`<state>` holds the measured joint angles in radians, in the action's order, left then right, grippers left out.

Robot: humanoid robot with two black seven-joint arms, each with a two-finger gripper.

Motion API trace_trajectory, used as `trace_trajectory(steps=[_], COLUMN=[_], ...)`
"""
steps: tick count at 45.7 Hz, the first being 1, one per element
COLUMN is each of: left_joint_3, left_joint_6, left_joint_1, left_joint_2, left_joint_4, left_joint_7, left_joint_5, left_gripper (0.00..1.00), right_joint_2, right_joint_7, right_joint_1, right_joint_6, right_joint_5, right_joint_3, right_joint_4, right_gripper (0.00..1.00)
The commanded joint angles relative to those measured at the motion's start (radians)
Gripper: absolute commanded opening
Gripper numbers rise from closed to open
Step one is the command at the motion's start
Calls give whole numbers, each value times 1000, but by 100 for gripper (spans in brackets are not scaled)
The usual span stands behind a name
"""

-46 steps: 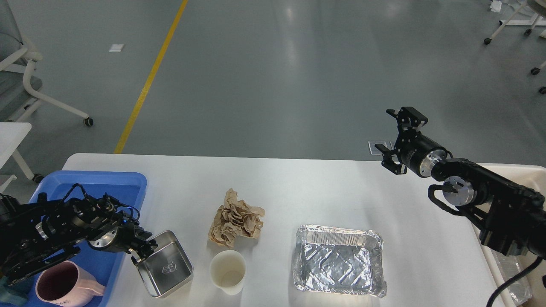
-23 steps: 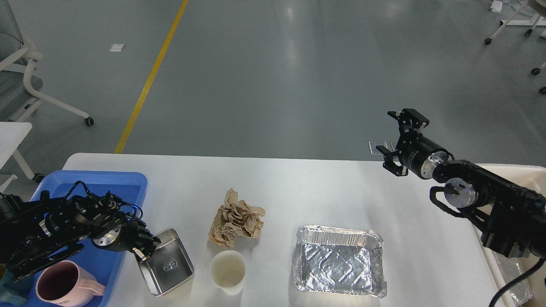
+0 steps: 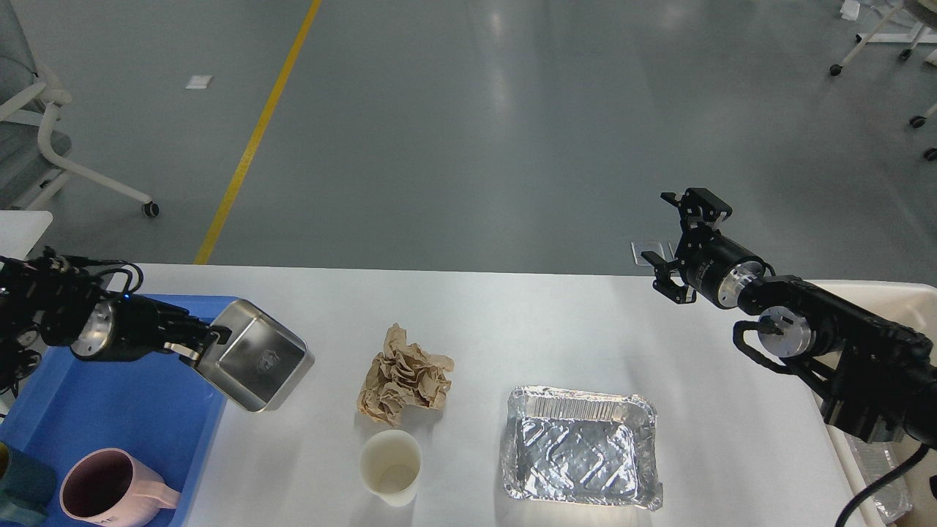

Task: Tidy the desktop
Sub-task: 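Grasp the steel box edge with the left gripper and lift, then lower the steel box into the blue tray and release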

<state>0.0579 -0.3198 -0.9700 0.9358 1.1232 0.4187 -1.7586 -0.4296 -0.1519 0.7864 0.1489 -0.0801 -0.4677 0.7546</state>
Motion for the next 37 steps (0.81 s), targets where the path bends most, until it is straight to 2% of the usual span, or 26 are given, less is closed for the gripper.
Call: trace_trajectory(steps=[1,6,12,21,25,37], left_joint_3=[74,86,80,77,76,63], left_joint_6=[1,19,80,180,205,263], left_joint_1=[13,36,88,235,258,318], left_joint_2=[99,176,261,348,371,336], left_joint_4=[7,7,1,-16,-33,-252], left_joint_7=[2,-1,-8,-9,-11,-15], left_joint_5=[128,235,333,343,329,321], left_gripper=[3,3,3,3,3,3], right_joint_2=[-1,-1,-1,-1,-1,-1], right_joint_7=[0,0,0,0,0,0], right_joint_1=[1,0,1,4,4,4], right_joint_6=[0,0,1,3,3,3], right_joint_5=[0,-1,-1,0,0,0], right_joint_3=[0,1,1,0,0,0], right_joint_4=[0,0,0,2,0,2], right_gripper=[100,100,100,100,100,100])
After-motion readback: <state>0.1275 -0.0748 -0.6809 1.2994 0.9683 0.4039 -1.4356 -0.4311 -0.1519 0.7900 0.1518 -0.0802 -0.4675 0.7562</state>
